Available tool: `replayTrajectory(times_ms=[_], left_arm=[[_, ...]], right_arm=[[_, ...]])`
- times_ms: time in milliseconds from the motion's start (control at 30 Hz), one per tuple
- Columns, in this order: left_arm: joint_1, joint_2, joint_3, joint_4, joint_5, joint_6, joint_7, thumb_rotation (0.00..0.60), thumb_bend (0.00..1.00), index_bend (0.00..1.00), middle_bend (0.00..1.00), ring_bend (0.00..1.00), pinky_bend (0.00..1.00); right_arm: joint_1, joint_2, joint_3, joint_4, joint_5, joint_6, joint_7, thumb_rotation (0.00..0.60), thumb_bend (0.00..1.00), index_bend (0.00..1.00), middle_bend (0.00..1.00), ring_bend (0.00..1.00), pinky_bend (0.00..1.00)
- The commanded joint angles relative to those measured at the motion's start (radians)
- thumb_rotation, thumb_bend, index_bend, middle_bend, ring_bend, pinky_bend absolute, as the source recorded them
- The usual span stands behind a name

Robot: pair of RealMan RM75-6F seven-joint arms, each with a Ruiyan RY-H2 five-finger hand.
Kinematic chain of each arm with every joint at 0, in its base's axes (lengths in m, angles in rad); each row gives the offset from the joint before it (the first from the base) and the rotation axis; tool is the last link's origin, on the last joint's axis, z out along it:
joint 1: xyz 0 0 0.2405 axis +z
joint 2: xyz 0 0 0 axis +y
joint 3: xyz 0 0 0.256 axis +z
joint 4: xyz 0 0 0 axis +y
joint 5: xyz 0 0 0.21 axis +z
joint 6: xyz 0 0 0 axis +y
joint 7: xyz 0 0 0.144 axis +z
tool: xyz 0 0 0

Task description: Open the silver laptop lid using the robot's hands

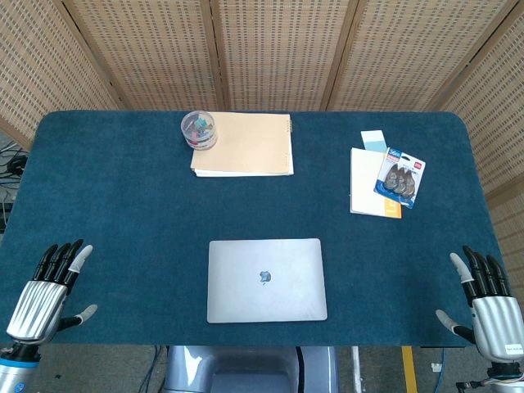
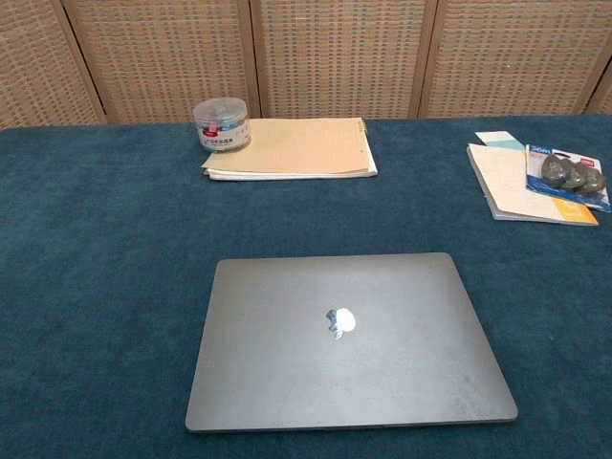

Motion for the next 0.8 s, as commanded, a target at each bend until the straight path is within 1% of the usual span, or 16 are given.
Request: replayTrajectory(times_ms=[33, 267, 433, 567, 600, 700, 800], left_arm=[[0.0, 0.0, 0.0, 0.0, 0.0, 0.0, 0.0, 0.6, 0.0, 0.0, 0.0, 0.0, 0.0], [-0.003, -0.001, 0.005, 0.003, 0.006, -0.008, -0.002, 0.6, 0.0, 0.0, 0.0, 0.0, 0.0], [-0.041, -0.005, 0.026, 0.017, 0.066, -0.057, -0.043, 0.6, 0.0, 0.0, 0.0, 0.0, 0.0], [-0.137, -0.042, 0.05, 0.043, 0.179, -0.167, -0.105, 0.6, 0.01, 0.0, 0.0, 0.0, 0.0], [-0.154, -0.05, 0.05, 0.045, 0.193, -0.185, -0.107, 0.6, 0.02, 0.0, 0.0, 0.0, 0.0], [-0.249, -0.109, 0.044, 0.061, 0.291, -0.274, -0.108, 0.6, 0.05, 0.0, 0.0, 0.0, 0.0], [-0.319, -0.178, 0.037, 0.086, 0.34, -0.341, -0.118, 0.6, 0.05, 0.0, 0.0, 0.0, 0.0]], right_arm=[[0.0, 0.001, 0.0, 0.0, 0.0, -0.001, 0.001, 0.6, 0.0, 0.0, 0.0, 0.0, 0.0], [-0.002, 0.002, -0.001, -0.001, -0.001, 0.004, 0.008, 0.6, 0.0, 0.0, 0.0, 0.0, 0.0], [-0.001, 0.005, 0.0, -0.005, 0.002, 0.002, 0.014, 0.6, 0.0, 0.0, 0.0, 0.0, 0.0], [0.003, 0.006, 0.001, -0.007, 0.009, -0.008, 0.021, 0.6, 0.0, 0.0, 0.0, 0.0, 0.0], [0.004, 0.007, 0.001, -0.007, 0.01, -0.009, 0.023, 0.6, 0.0, 0.0, 0.0, 0.0, 0.0], [0.005, 0.01, 0.002, -0.008, 0.013, -0.011, 0.032, 0.6, 0.0, 0.0, 0.0, 0.0, 0.0], [0.006, 0.012, 0.003, -0.007, 0.019, -0.016, 0.044, 0.6, 0.0, 0.0, 0.0, 0.0, 0.0]])
